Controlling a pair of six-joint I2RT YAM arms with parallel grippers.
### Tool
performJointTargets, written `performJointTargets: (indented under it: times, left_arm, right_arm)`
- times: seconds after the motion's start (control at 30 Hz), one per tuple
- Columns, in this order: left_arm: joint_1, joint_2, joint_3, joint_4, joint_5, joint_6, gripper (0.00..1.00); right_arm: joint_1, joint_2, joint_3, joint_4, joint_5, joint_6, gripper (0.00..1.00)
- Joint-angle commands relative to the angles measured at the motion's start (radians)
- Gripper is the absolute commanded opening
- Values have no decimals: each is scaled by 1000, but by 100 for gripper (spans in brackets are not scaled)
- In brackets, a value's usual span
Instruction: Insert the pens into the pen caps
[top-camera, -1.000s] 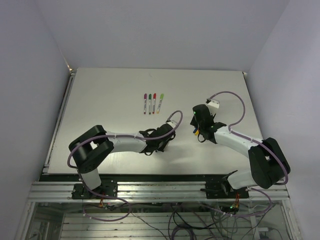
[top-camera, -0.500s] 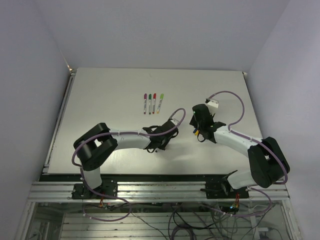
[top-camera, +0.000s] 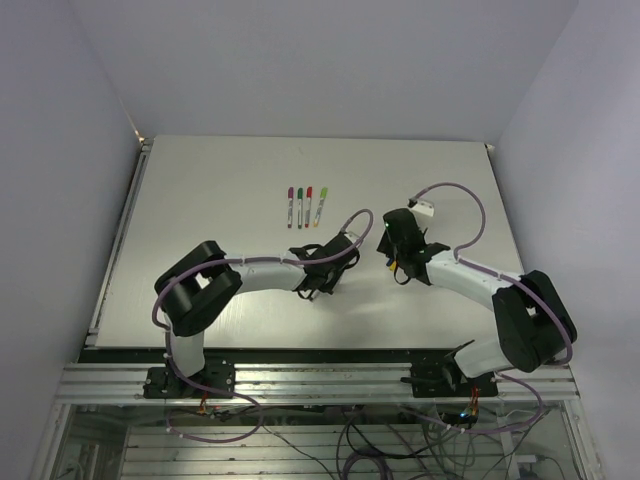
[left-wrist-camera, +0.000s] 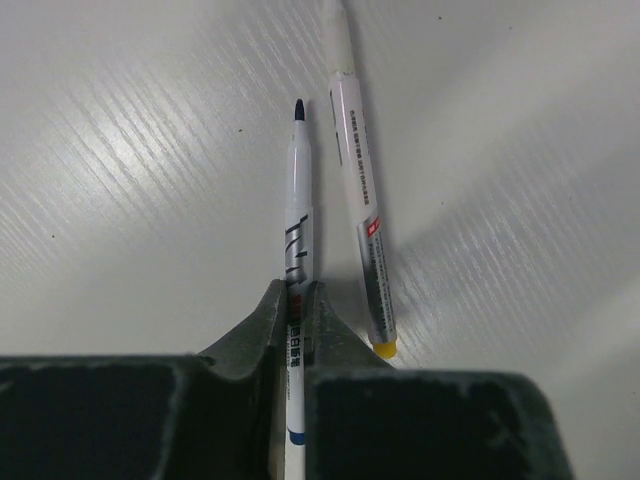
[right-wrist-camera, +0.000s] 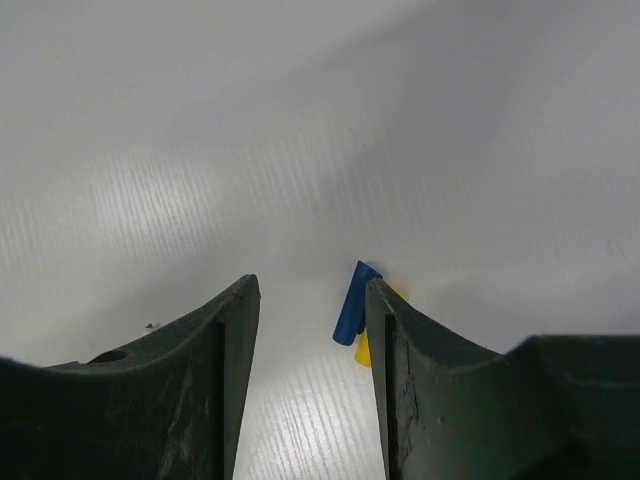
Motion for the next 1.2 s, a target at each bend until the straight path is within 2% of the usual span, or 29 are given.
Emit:
performJointTargets:
  times: [0.0, 0.43, 1.17]
  left_arm:
    - [12, 91, -34, -114, 45, 6, 7]
    - [40, 32, -78, -62, 108, 11, 7]
    - [60, -58, -102, -21, 157, 0, 7]
  right_arm:
    - [-3, 30, 24, -32, -13, 23, 46]
    - [-4, 119, 51, -27, -42, 26, 45]
    - [-4, 152, 58, -69, -30, 46, 44]
